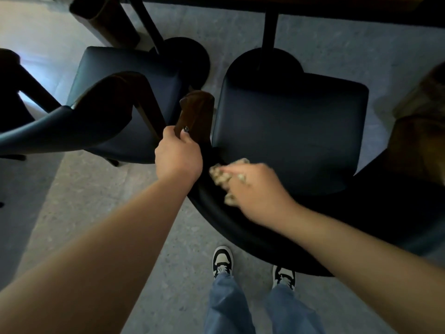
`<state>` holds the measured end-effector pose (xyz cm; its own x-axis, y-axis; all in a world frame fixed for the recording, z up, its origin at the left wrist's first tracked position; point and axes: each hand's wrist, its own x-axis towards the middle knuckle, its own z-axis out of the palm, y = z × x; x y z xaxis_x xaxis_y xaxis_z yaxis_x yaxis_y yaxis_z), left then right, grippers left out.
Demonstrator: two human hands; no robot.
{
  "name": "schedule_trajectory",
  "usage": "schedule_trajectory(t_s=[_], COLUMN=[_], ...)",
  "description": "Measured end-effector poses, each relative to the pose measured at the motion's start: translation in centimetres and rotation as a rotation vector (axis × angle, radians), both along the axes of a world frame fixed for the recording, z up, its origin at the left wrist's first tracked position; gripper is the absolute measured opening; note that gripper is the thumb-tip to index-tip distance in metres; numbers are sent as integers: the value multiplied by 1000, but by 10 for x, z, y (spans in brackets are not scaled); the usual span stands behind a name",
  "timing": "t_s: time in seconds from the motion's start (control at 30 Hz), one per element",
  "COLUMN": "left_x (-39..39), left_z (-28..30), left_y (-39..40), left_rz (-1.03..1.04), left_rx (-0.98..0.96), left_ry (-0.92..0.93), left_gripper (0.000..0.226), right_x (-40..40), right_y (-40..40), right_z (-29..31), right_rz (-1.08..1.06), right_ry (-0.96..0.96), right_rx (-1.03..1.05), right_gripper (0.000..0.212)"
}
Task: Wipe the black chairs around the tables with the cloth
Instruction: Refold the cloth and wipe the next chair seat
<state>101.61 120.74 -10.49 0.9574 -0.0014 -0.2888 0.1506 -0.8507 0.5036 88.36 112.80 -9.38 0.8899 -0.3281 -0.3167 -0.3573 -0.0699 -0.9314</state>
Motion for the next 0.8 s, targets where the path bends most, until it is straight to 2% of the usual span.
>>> schedule_trajectory(t_s=[0.07, 0.13, 0.2, 0.27, 0.33, 0.43, 0.63, 0.8], left_x=[0, 0, 0, 0, -1, 1, 2, 2], left_z=[-2, -2, -1, 0, -1, -3, -6, -8], left_y=[1, 1, -1, -2, -3, -3, -2, -2], left_rz=[-13, -39, -69, -87, -107, -126, -132, -128], left_rx=[32, 74, 150, 232, 289, 315, 309, 293], left_ry=[2, 0, -10, -23, -32, -48, -73, -102], left_gripper=[32, 32, 33, 32, 31, 31, 34, 33], right_x=[18, 40, 57, 63, 64, 70, 72, 79], right_y=[-30, -60, -69, -51, -29, -23, -27, -18], right_z=[-21, -53, -80, -101, -109, -116, -119, -110], right_rz=[-230, -338, -300, -175, -4, 128, 123, 37], right_ry=[177, 345, 488, 572, 618, 617, 580, 523], right_rx=[140, 214, 307, 380, 258, 96, -57, -204], right_gripper=[33, 39, 28, 27, 36, 38, 33, 25])
